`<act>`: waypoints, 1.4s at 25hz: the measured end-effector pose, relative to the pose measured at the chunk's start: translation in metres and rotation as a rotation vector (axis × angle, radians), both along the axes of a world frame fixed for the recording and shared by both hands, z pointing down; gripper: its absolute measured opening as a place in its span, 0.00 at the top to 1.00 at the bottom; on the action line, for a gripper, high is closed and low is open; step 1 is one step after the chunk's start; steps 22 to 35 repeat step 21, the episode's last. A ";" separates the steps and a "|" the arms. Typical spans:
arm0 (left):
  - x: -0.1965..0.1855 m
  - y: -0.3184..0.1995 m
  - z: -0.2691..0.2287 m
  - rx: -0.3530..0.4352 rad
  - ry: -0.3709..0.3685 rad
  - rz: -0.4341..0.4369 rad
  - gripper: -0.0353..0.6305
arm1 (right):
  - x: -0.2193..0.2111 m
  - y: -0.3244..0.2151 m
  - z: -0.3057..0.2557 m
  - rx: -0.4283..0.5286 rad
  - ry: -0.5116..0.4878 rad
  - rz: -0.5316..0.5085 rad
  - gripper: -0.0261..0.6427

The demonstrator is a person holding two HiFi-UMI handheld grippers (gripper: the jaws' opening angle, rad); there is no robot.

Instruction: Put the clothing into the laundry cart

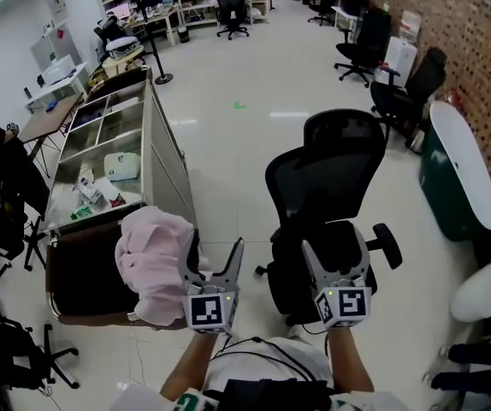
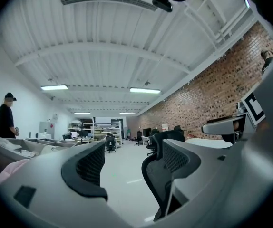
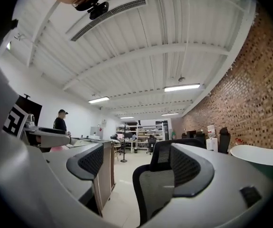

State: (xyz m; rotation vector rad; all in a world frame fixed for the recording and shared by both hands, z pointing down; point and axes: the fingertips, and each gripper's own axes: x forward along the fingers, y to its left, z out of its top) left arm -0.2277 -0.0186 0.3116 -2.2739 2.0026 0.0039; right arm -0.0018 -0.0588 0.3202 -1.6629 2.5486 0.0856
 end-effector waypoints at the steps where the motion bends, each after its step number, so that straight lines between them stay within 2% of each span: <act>1: 0.000 0.000 0.002 -0.003 -0.003 -0.014 0.41 | 0.001 0.002 0.002 -0.004 0.008 0.007 0.26; 9: -0.011 0.003 0.011 -0.023 0.002 -0.071 0.41 | -0.010 -0.001 0.003 -0.004 0.004 -0.009 0.27; 14: -0.013 0.003 0.018 -0.031 -0.016 -0.059 0.41 | -0.017 -0.005 0.006 -0.011 0.008 -0.037 0.27; 18: -0.010 0.004 0.013 -0.039 0.014 -0.057 0.41 | -0.022 -0.005 0.012 -0.028 0.015 -0.049 0.27; 35: -0.012 0.002 0.013 -0.041 0.016 -0.059 0.41 | -0.026 -0.005 0.012 -0.042 0.018 -0.053 0.27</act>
